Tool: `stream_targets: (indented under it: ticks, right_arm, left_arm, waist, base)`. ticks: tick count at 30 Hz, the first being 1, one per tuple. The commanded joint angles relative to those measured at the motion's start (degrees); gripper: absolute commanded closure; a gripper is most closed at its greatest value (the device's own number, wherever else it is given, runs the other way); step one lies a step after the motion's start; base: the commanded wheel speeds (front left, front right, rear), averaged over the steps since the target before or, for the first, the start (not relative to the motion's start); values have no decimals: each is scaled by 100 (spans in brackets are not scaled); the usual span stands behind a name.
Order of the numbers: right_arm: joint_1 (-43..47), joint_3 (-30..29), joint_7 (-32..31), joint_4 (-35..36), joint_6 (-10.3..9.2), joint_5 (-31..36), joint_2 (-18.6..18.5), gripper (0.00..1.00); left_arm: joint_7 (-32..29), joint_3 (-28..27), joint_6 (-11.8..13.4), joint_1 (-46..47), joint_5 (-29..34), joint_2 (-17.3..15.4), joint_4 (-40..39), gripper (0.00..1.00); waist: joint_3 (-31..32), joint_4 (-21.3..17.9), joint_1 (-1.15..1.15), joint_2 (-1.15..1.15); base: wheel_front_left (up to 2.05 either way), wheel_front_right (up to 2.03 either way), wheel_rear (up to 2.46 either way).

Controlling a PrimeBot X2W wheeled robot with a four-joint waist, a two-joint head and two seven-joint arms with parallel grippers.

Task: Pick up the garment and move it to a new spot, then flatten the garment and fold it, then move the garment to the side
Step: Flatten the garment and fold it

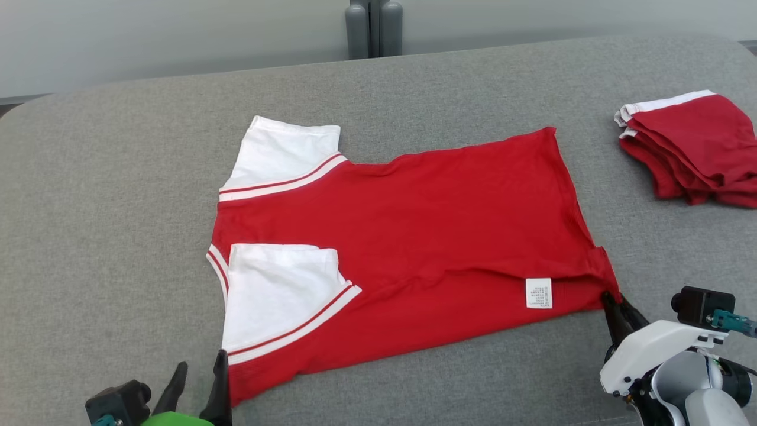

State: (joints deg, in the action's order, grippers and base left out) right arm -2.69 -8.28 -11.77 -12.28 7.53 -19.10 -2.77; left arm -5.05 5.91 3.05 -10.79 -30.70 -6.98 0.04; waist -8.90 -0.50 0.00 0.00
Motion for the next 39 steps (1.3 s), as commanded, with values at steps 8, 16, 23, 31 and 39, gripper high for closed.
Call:
stream_targets:
  ticks: [8, 16, 23, 31, 39]
  right_arm:
    - [-46, -156, 209, 419, -9, 108, -20, 0]
    - [-848, 133, 179, 866, -9, 353, -17, 0]
    - [-1675, 650, 236, 1002, -9, 386, -17, 0]
    - [-2242, 991, 452, 911, -9, 385, -15, 0]
    - [-2407, 1134, 650, 780, -9, 332, -13, 0]
  left_arm:
    - [-105, -167, -67, 827, 345, -654, -228, 0]
    - [-1122, 55, -495, 3243, 802, -1583, -99, 0]
    - [-2288, 232, -762, 5286, 746, -2011, 736, 0]
    - [-2983, 591, -939, 6218, 704, -2246, 1556, 0]
    - [-3371, 735, -1026, 6061, 271, -2533, 1640, 0]
  waist:
    - [-241, -210, 0, 0]
    - [-931, -476, 0, 0]
    - [-1841, -868, 0, 0]
    - [-2434, -1197, 0, 0]
    - [-2660, -1305, 0, 0]
  base:
    - [0, 0, 0]
    - [0, 0, 0]
    - [0, 0, 0]
    - [0, 0, 0]
    - [0, 0, 0]
